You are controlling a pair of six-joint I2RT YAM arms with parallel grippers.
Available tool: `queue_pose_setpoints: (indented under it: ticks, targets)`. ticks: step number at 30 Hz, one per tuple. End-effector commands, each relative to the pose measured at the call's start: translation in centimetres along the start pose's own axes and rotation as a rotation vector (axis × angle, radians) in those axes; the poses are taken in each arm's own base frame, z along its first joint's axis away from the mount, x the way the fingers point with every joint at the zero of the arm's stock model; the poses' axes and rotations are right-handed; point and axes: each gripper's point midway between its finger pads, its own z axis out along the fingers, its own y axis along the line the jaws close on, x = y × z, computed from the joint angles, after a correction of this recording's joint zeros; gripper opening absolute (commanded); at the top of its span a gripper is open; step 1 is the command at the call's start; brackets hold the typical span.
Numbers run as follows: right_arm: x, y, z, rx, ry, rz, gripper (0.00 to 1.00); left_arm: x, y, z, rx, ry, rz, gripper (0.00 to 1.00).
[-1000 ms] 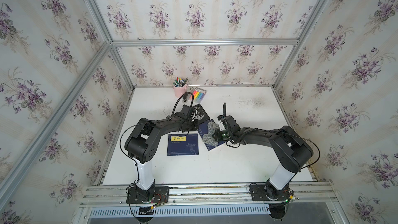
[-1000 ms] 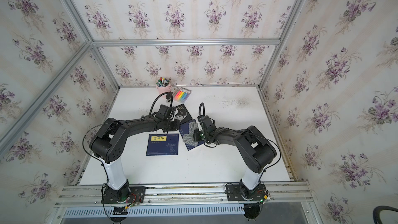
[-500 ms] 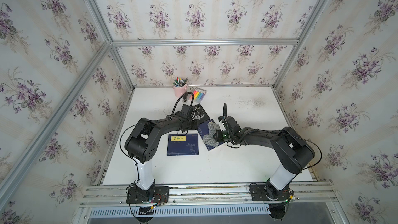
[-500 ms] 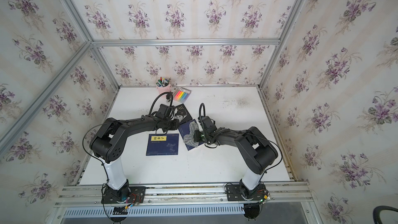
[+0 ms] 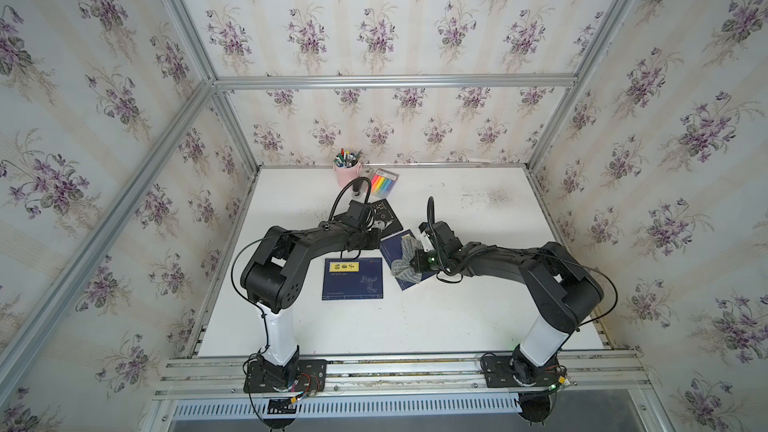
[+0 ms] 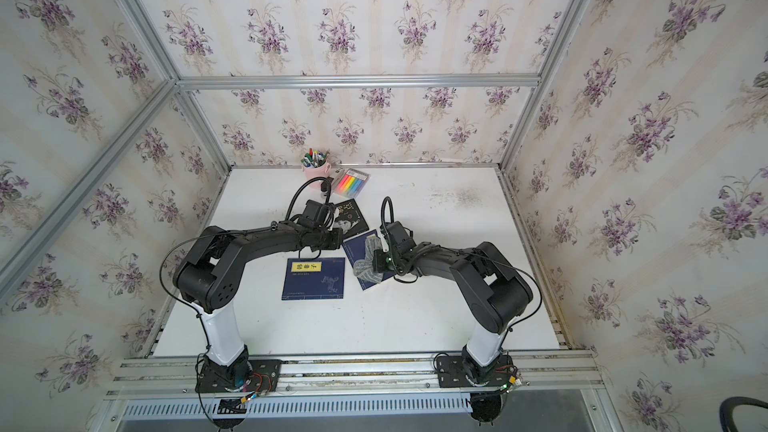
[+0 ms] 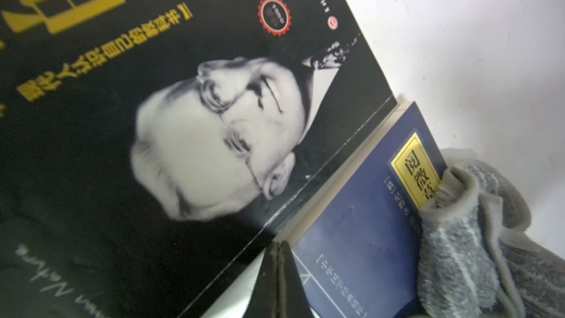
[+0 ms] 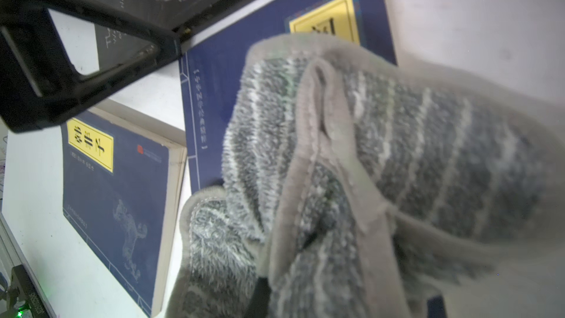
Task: Wipe the cover of the book
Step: Wipe the dirt from the cover of the book.
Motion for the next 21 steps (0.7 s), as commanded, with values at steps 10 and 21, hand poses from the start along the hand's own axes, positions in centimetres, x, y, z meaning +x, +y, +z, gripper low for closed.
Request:
queue_pose_setpoints:
  ticks: [10, 21]
  targets:
    - [-1.4, 0.7, 3.9, 0.01, 0.06, 0.04, 0.0, 2.5, -0.4, 0.4, 0.032, 0.059, 0.002, 0.0]
    - [-4.3, -0.3, 5.0, 0.011, 0.033, 0.087, 0.0, 3.0, -0.7, 0.7, 0.049, 0.063, 0.002, 0.0]
